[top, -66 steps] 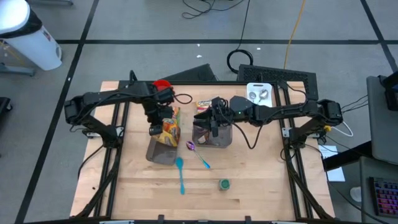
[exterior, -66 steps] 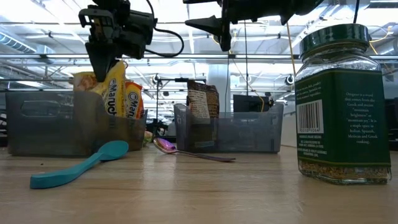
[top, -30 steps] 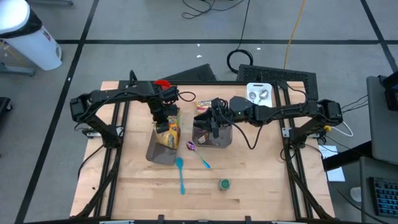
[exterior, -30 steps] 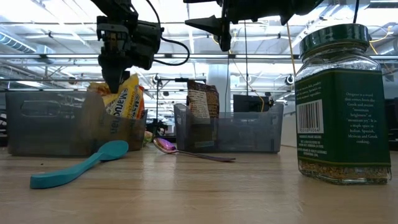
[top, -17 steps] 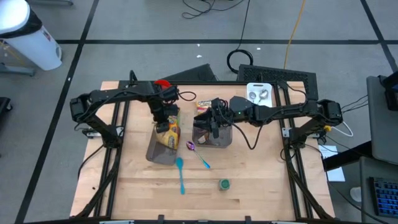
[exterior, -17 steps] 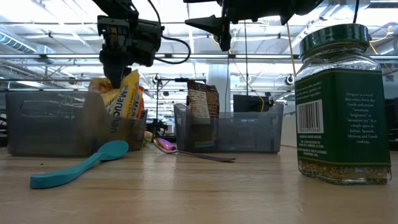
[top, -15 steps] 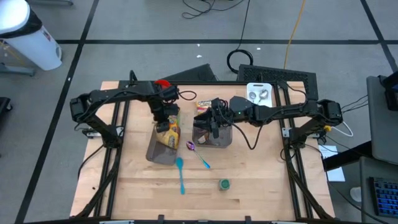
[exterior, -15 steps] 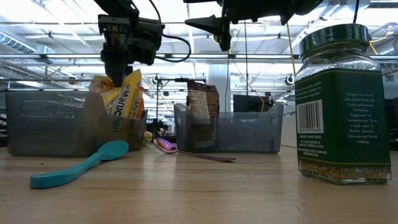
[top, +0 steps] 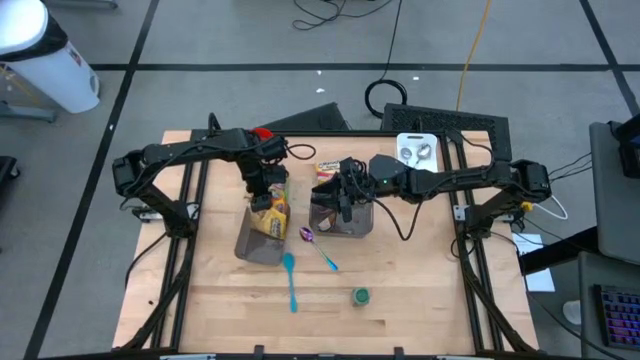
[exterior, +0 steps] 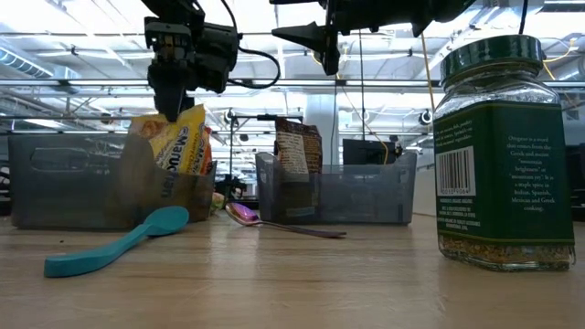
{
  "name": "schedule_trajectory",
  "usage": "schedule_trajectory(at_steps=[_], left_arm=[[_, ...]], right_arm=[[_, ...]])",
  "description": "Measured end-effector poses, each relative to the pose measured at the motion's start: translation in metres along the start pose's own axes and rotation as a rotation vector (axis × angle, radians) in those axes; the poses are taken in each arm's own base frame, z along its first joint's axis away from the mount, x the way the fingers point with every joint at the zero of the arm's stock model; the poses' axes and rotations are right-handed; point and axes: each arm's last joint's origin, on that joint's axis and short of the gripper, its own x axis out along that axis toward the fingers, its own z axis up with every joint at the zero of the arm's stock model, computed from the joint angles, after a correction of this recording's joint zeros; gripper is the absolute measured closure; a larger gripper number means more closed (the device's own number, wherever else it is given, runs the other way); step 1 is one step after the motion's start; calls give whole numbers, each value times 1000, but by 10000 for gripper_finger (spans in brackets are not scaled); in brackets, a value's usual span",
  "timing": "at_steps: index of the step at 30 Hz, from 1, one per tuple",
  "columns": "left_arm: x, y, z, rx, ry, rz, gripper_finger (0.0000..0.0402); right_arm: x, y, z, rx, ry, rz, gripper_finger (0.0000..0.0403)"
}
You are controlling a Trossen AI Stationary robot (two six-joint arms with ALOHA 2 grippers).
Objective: Pick & Place Food Item
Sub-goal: Put the yellow noodle pack into the left black bin, then put the green spice bottle into the right black bin
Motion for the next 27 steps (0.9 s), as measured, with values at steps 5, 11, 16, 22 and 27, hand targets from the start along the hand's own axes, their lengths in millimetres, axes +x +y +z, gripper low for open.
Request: schedule_trajectory(at_steps=[5,11,16,22,27], left_arm=[[-2,2,-4,-49,31,-3,263],[-8,0,-12,-76,48,-4,233],[-27,-10,-20,-63,-21,14,227],[-76,-37,-30,-23,-208,100,227],[-117,-68,-45,104,-547,97,227]], right_arm=[[0,0,0,-1,0,0,206],[0,0,0,-3,0,0,206],[0,0,0,-6,0,0,206],[0,-1,-1,-8,9,-7,206],[0,-1,-2,3,23,-17,206]])
